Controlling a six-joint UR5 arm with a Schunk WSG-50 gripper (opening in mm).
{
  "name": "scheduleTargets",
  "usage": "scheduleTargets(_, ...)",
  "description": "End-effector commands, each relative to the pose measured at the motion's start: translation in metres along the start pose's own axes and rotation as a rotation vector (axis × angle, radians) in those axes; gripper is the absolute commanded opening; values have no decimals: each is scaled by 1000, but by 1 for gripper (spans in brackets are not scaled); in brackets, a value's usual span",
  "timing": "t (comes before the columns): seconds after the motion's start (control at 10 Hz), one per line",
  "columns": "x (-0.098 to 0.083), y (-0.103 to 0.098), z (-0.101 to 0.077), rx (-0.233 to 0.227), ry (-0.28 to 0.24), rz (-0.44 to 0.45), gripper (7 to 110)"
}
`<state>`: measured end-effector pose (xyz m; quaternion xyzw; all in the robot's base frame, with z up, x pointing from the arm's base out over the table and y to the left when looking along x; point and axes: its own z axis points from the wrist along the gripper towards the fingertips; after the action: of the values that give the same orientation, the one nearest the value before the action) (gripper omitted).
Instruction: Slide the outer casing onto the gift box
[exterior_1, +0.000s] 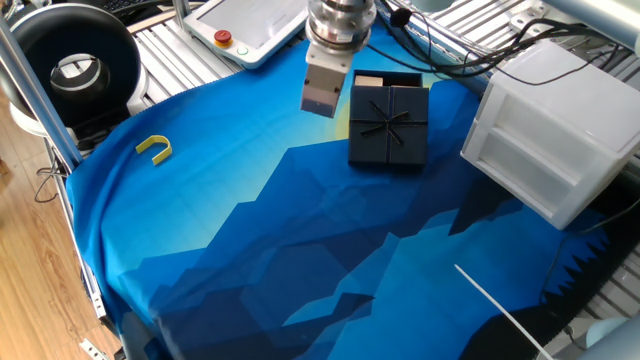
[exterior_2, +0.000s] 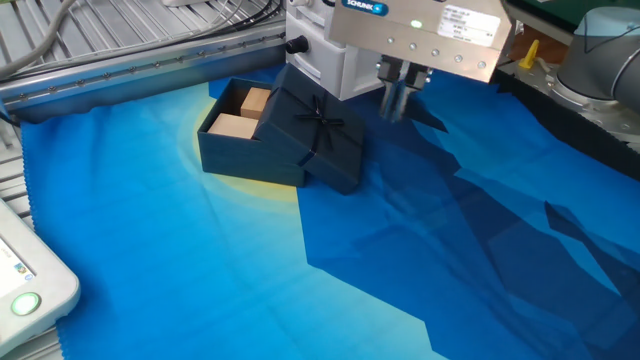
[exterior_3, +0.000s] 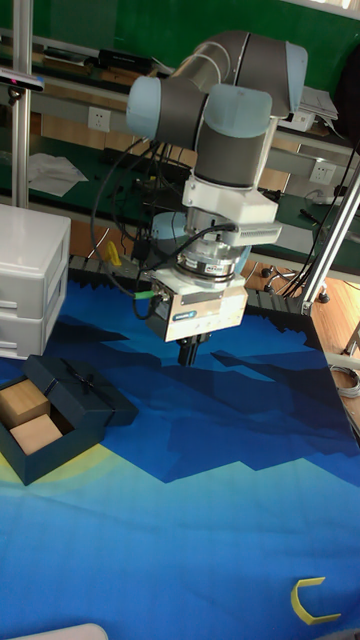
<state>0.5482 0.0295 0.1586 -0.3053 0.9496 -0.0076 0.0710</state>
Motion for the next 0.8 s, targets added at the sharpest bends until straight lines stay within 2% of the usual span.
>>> scheduleTargets(0.0,-9,-3,0,21,-36,1,7)
scheduleTargets(0.1,2,-11,0,52,5,-11,7)
scheduleTargets(0.2,13,-24,-2,105,51,-29,7)
scheduleTargets(0.4,19,-34,-3,147,74,2,7)
scheduleTargets(0.7,19,-43,-5,179,78,-22,7)
